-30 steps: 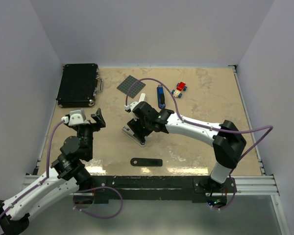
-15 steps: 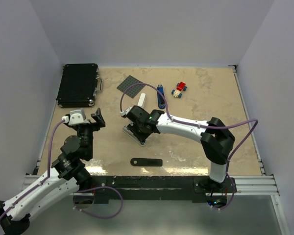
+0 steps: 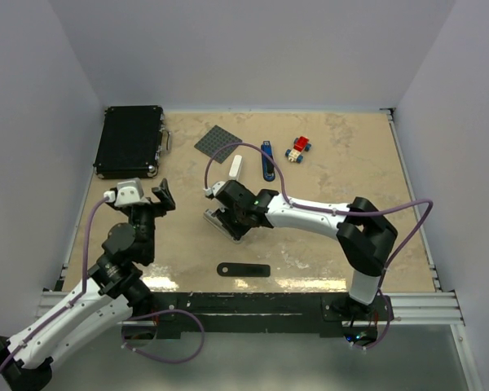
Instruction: Load the staples into the stapler
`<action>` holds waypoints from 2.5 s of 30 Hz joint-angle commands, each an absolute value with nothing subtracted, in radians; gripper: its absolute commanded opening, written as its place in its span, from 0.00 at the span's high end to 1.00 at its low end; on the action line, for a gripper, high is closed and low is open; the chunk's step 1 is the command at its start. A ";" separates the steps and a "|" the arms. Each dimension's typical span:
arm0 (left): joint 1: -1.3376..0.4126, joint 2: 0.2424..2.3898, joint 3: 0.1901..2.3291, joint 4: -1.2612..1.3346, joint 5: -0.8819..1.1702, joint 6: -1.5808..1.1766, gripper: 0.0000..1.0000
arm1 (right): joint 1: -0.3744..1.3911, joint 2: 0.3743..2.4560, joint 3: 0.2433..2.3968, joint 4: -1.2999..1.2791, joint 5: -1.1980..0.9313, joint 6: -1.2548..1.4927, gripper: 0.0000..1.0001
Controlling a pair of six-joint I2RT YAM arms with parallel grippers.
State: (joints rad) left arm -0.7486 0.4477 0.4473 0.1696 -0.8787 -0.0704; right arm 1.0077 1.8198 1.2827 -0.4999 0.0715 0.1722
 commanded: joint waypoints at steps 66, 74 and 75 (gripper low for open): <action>-0.598 0.462 0.471 0.153 -0.696 -0.212 0.17 | 0.739 2.129 1.917 -0.560 0.271 0.388 0.26; -0.598 0.466 0.471 0.153 -0.675 -0.219 0.17 | 0.715 2.258 1.997 -0.486 0.299 0.502 0.25; -0.598 0.468 0.472 0.153 -0.669 -0.221 0.17 | 0.716 2.276 2.015 -0.489 0.292 0.508 0.25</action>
State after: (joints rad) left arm -0.6041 0.4664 0.4477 0.1371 -0.6949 -0.1963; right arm 0.7105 2.2089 1.9320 -0.5446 0.2722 0.4339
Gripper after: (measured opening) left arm 0.829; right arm 0.743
